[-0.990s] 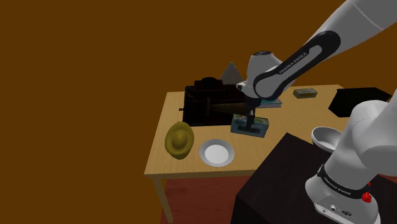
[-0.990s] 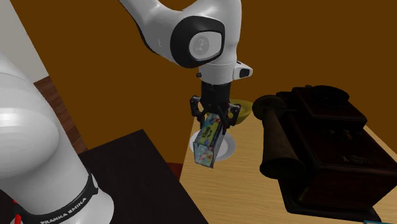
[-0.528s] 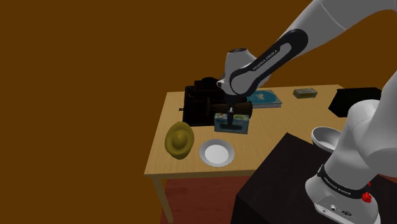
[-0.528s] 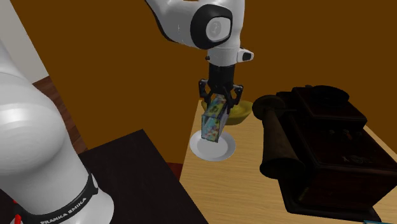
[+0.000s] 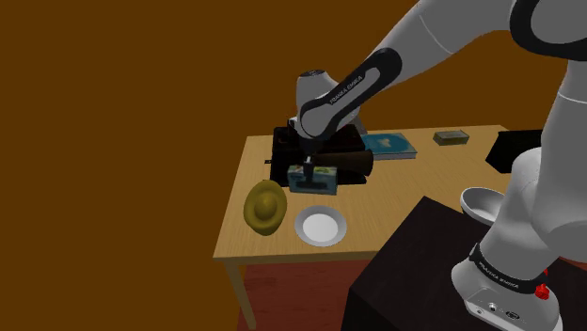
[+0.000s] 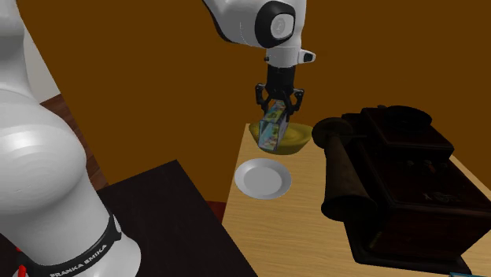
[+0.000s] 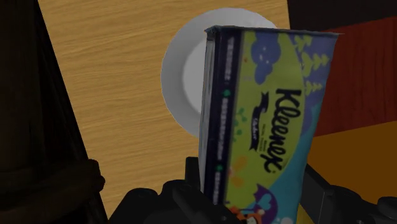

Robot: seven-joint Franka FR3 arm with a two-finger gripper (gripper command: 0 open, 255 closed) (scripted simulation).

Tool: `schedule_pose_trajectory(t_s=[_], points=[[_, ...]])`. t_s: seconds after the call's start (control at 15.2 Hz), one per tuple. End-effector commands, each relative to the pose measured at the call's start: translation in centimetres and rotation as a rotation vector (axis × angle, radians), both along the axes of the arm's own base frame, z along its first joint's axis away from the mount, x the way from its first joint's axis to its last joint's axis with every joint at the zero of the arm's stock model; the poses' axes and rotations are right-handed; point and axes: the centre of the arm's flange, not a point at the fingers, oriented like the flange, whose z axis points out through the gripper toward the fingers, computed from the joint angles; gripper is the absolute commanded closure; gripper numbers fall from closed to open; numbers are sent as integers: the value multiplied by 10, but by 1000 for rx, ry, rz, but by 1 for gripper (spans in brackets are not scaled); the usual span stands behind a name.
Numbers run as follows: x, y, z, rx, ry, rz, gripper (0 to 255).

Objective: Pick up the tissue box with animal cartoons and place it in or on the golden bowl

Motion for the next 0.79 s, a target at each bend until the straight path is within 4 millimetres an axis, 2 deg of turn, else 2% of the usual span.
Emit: schedule_pose_trajectory(t_s=[0.0, 0.73], points=[[22, 17, 1, 1, 0, 0, 255], [136, 106, 9, 1, 0, 0, 255]])
